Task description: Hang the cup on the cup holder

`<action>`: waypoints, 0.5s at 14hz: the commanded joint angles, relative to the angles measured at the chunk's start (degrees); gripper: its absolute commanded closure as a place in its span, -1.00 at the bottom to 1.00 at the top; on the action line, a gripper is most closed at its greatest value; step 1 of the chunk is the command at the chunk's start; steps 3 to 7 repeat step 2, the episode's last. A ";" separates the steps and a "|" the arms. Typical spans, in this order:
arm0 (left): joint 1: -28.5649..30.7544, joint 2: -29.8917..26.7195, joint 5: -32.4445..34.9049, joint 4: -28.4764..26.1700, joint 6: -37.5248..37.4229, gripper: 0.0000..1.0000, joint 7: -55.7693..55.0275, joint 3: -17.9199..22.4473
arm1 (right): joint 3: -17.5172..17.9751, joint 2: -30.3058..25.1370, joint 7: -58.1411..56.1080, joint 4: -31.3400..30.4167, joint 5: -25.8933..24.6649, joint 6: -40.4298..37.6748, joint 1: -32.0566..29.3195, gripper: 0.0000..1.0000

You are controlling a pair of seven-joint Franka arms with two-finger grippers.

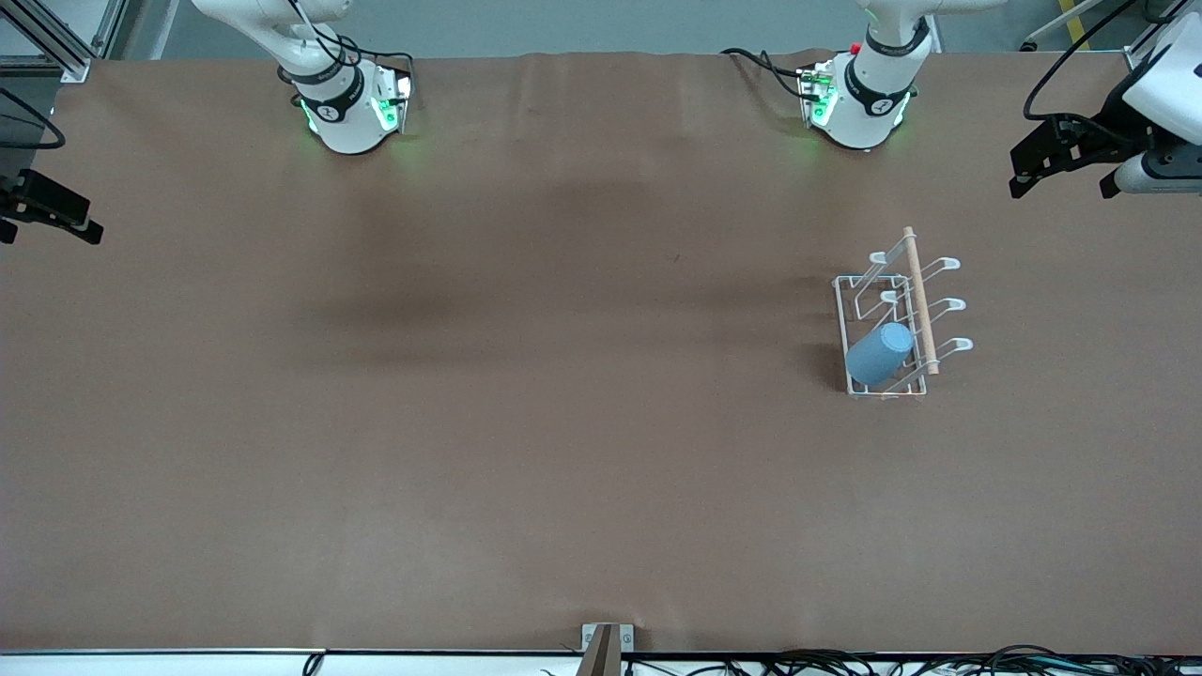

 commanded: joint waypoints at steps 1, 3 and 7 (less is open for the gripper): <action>-0.13 -0.16 -0.39 0.78 0.13 -1.00 0.52 0.14 | 0.54 -0.51 0.73 -0.94 -0.94 0.72 -0.28 -1.00; -0.13 -0.16 -0.48 0.78 0.13 -1.00 0.70 0.31 | 0.54 -0.51 0.73 -0.85 -0.94 0.72 -0.28 -1.00; -0.13 -0.16 -0.48 0.78 0.13 -1.00 0.70 0.31 | 0.54 -0.51 0.73 -0.85 -0.94 0.72 -0.28 -1.00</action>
